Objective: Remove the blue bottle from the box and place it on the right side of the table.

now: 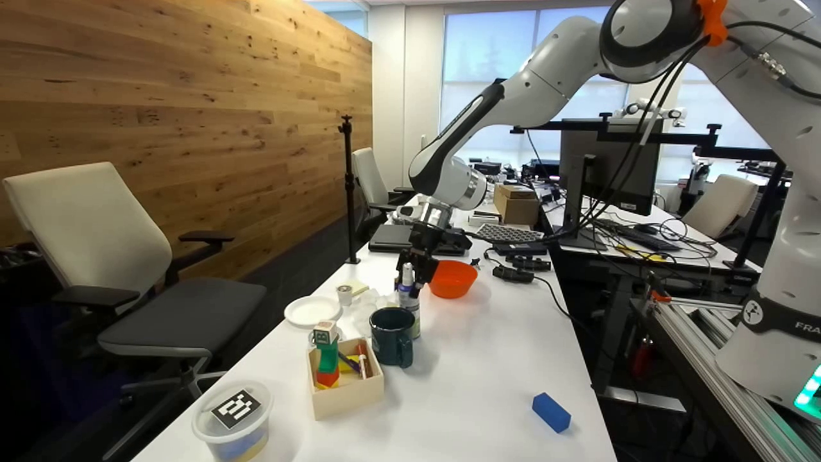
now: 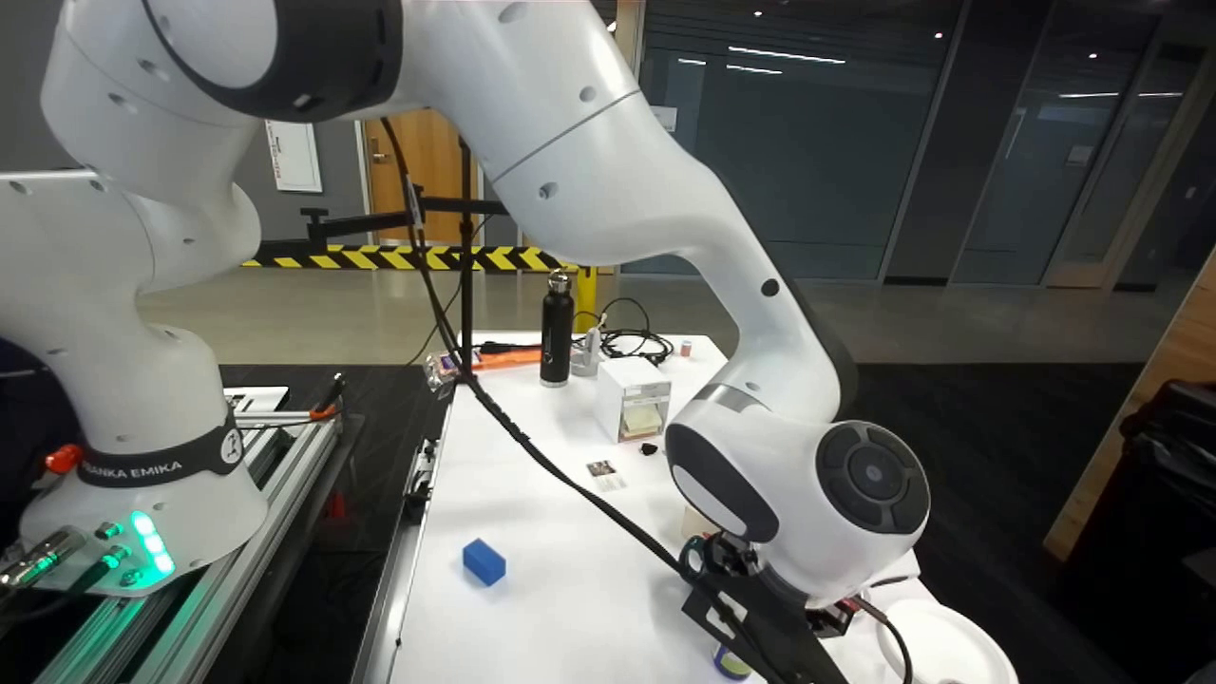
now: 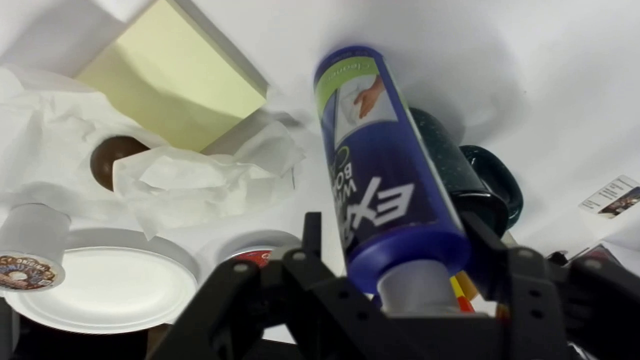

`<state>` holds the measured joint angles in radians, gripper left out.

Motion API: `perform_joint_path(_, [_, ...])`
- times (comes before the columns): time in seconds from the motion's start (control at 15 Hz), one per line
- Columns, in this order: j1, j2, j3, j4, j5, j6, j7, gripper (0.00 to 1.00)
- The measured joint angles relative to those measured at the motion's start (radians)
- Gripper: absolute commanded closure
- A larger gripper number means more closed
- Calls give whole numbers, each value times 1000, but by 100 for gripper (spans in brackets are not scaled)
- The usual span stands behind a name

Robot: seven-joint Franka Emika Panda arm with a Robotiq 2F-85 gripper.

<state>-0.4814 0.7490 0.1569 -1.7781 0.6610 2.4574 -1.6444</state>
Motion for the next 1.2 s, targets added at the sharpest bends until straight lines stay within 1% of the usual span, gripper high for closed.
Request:
perform_joint_path(0.27, [0,-9,0,0,8,2,0,0])
perform_joint_path(0.53, [12,-76,-8,1,4,1,0,0])
perform_joint_path(0.73, [50,-163,-13,1,-8,-17,-1,0])
perform_joint_path(0.93, [106,-246,-16,4,-40,-71,-2,0])
perform_joint_path(1.2, [174,-299,-17,16,-56,-130,7,0])
